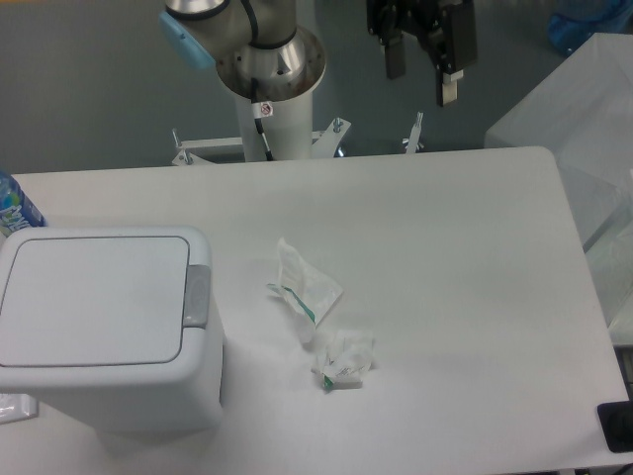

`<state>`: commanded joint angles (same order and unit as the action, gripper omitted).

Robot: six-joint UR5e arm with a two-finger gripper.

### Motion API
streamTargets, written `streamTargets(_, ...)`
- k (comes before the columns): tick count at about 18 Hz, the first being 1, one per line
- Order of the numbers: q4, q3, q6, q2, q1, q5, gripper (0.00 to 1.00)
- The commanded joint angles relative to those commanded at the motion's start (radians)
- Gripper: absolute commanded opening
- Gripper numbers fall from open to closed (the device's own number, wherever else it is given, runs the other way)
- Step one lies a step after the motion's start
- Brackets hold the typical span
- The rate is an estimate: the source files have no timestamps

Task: Open the trash can
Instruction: 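Move the open gripper down from above the table toward the trash can, then lower the gripper onto the grey button panel of the trash can lid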

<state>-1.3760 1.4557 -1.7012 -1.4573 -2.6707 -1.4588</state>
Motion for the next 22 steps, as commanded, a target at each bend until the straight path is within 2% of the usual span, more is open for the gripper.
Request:
streamTargets(7, -0.002, 0.002, 0.002, -0.009, 0.006, 0.002, 1.00)
streamTargets(10, -0.002, 0.012, 0.017, -0.032, 0.011, 0.026, 1.00)
streamTargets(16, 0.011, 0.011, 0.385, -0.057, 0.009, 0.251, 1.00)
streamTargets(22, 0.121, 0.017, 0.739, -0.107, 0.040, 0.402, 1.00)
